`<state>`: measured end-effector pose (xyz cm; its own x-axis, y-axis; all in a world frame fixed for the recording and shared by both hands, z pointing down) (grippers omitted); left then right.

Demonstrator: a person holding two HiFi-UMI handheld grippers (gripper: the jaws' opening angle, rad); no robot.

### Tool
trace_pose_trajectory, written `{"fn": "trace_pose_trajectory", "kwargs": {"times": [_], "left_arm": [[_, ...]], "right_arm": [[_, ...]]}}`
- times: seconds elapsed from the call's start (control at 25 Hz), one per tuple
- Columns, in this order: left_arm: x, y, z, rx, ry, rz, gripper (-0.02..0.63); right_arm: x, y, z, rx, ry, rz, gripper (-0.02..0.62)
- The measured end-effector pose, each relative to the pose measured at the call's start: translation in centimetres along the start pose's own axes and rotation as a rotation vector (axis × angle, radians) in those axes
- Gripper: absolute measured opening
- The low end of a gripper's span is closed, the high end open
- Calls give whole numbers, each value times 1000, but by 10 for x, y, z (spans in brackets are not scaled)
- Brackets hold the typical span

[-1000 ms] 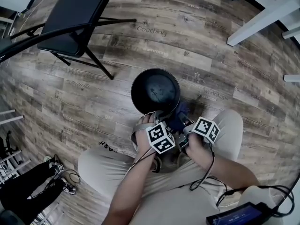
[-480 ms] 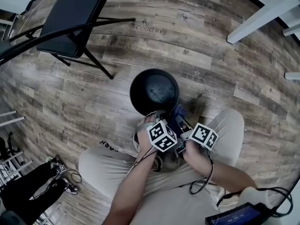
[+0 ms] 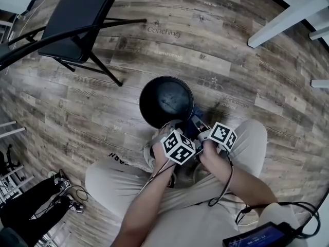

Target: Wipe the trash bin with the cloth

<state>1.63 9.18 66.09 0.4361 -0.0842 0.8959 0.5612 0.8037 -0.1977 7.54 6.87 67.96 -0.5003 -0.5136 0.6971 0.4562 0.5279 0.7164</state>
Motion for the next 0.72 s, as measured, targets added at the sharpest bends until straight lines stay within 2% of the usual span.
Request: {"fn": "trace_pose_trajectory", "kwargs": {"times": [0.36, 0.72], "left_arm": [[1, 0, -3, 5, 15, -19, 26], [1, 1, -2, 6, 18, -24, 26]], "right_arm": [[61, 68, -5, 170, 19, 167, 69], [113, 117, -20, 153, 37, 269, 69]]}}
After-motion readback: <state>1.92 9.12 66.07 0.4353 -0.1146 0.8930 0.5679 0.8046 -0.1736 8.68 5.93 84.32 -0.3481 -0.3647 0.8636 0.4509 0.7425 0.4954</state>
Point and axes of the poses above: the fingertips, and each gripper's own axes: x forward along the fingers, y to its right, z out of its underside, the point moved 2 cm from there along -x, backward along the fingers, and after that the axes turned 8 degrees about z, right-handed, at the moved point
